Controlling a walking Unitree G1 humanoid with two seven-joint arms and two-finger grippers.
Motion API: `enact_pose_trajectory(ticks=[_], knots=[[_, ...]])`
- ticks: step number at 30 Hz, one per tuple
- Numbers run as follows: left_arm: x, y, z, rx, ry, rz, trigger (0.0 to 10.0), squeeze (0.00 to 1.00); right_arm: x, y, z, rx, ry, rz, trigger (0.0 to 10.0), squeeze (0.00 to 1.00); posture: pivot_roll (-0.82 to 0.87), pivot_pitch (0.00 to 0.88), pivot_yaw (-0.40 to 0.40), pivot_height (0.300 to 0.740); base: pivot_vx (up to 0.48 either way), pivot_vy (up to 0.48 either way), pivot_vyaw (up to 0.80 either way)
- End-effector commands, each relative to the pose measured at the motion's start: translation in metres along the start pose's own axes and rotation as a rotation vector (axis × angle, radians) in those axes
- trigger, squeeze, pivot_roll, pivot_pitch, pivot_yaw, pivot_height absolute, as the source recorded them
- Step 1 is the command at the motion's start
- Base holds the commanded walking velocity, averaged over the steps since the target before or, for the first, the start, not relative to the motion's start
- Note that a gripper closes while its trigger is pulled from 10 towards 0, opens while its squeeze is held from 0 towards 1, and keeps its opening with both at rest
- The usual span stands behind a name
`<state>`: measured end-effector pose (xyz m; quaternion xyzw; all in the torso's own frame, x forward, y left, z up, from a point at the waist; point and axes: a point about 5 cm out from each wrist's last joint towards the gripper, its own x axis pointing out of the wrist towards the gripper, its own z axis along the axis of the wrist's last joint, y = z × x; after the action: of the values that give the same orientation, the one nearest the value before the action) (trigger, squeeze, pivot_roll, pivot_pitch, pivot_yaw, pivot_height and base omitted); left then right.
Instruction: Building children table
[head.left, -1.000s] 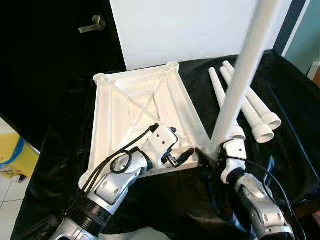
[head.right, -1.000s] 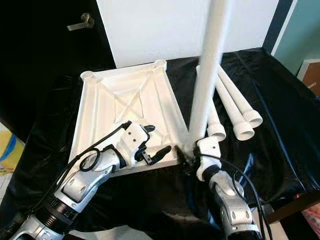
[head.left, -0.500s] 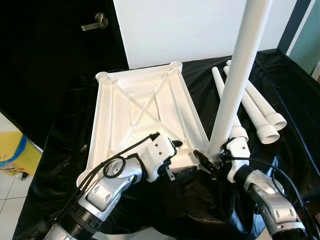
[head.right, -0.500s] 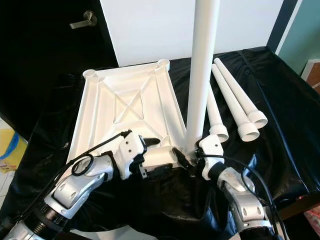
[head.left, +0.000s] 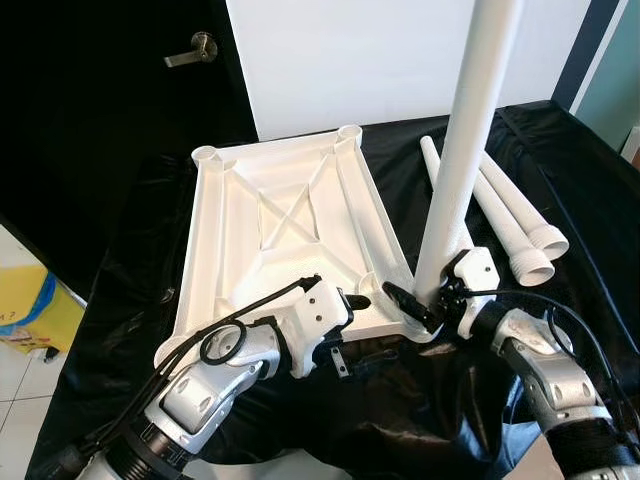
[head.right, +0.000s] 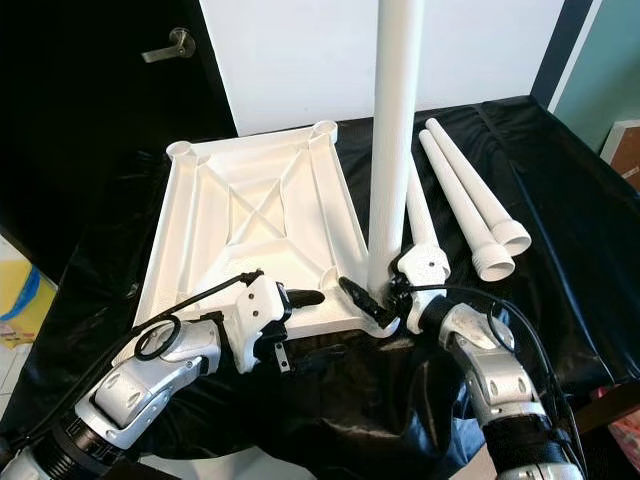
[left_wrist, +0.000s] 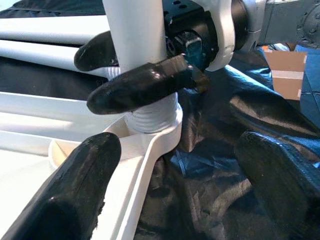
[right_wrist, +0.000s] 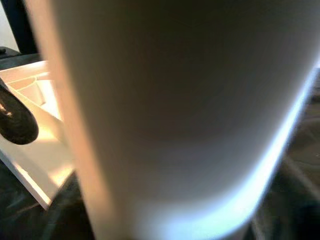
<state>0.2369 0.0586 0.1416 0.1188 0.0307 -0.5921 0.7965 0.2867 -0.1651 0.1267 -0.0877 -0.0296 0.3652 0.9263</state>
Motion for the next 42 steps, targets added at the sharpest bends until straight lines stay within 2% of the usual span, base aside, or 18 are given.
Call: enact_pose_trajectory(ticks=[1,7,8,10,11,15,17,23,28,30,33,37,42], knots=[[-0.004,-0.005,-0.002,0.002,0.019,-0.133,10.0,0.00,0.003,0.001,-0.003,-0.002,0.014,0.014,0.0,0.00,-0.14,0.009,0.056,0.740,0.000,0.000,0.00],[-0.005,-0.003,-0.001,0.003,0.025,-0.120,10.0,0.00,0.000,0.000,-0.010,0.013,0.039,0.013,0.0,0.00,-0.15,0.009,0.062,0.740,0.000,0.000,0.00],[-0.005,-0.002,-0.001,0.004,0.026,-0.115,10.0,0.00,-0.001,0.000,-0.011,0.020,0.047,0.006,9.2,0.00,-0.15,0.010,0.063,0.740,0.000,0.000,0.00],[-0.005,-0.002,-0.001,0.004,0.026,-0.115,10.0,0.00,-0.001,0.000,-0.011,0.020,0.047,0.006,9.2,0.00,-0.15,0.010,0.063,0.740,0.000,0.000,0.00],[-0.005,-0.002,0.000,0.004,0.026,-0.112,10.0,0.00,-0.002,0.000,-0.013,0.024,0.055,-0.001,10.0,0.00,-0.15,0.011,0.066,0.740,0.000,0.000,0.00],[-0.004,0.003,0.000,0.011,0.022,-0.075,10.0,0.00,-0.004,-0.003,-0.020,0.042,0.084,-0.094,10.0,0.00,-0.15,0.013,0.066,0.740,0.000,0.000,0.00],[-0.004,0.003,0.000,0.011,0.022,-0.075,10.0,0.00,-0.004,-0.003,-0.020,0.042,0.084,-0.094,10.0,0.00,-0.15,0.013,0.066,0.740,0.000,0.000,0.00],[-0.004,0.004,0.000,0.012,0.020,-0.054,10.0,0.00,-0.007,-0.001,-0.028,0.072,0.111,-0.288,10.0,0.00,-0.15,0.020,0.064,0.740,0.000,0.000,0.00],[-0.004,0.004,-0.001,0.011,0.020,-0.052,10.0,0.00,-0.007,0.002,-0.029,0.082,0.110,-0.340,10.0,0.00,-0.15,0.023,0.063,0.740,0.000,0.000,0.00],[-0.004,0.003,-0.001,0.008,0.020,-0.049,10.0,0.00,-0.005,0.007,-0.030,0.108,0.111,-0.419,10.0,0.00,-0.15,0.025,0.060,0.740,0.000,0.000,0.00],[-0.004,0.003,-0.001,0.006,0.019,-0.047,10.0,0.00,-0.004,0.010,-0.030,0.123,0.114,-0.461,10.0,0.00,-0.15,0.025,0.060,0.740,0.000,0.000,0.00],[-0.004,0.003,-0.001,0.002,0.016,-0.038,10.0,0.00,0.002,0.023,-0.032,0.171,0.131,-0.633,10.0,0.00,-0.14,0.025,0.053,0.740,0.000,0.000,0.00],[-0.004,0.003,-0.001,0.000,0.014,-0.033,10.0,0.00,0.004,0.029,-0.032,0.175,0.135,-0.708,10.0,0.00,-0.14,0.025,0.051,0.740,0.000,0.000,0.00]])
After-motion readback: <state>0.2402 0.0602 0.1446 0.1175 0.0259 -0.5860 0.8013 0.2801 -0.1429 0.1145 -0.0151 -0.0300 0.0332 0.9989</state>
